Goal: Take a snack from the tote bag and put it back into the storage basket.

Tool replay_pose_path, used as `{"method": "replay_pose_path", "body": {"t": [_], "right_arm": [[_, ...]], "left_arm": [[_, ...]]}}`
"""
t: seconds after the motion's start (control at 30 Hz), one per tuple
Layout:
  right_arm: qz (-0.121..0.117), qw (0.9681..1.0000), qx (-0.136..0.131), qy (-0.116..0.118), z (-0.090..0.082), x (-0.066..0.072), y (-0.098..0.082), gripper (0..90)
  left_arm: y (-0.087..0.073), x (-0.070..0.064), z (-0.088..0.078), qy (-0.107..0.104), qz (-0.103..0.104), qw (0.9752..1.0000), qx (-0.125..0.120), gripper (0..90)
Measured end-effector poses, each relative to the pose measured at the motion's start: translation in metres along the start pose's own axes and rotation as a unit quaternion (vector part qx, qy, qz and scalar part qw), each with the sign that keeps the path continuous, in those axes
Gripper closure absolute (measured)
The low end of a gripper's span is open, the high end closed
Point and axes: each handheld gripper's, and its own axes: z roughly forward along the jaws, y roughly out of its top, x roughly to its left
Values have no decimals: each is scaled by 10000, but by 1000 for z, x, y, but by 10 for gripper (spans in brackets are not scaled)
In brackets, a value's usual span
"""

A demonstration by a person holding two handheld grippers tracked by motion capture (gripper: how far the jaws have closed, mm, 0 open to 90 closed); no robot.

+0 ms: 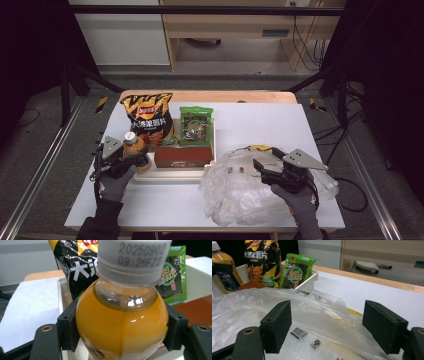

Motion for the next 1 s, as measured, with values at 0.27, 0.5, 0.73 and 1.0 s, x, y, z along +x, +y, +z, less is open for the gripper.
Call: {"method": "replay_pose_path", "body": {"t": [0.27,0.5,0.73,1.0], "right_arm": [[13,10000,-2,-7,-1,0,0,238],[14,10000,-24,-12,-2,0,1,233],[45,9999,-61,-80,-5,-4,1,214],[103,9997,-89,-222,-14,-12,2,193]], "left_arm": [[-5,1,1,13,-114,9999,6,291],[-1,-2,-8,42,-117,9997,-204,216],[4,0,-32,-227,-80,9985,-483,152],[1,9,-55,-577,-3,9971,-493,126]]}}
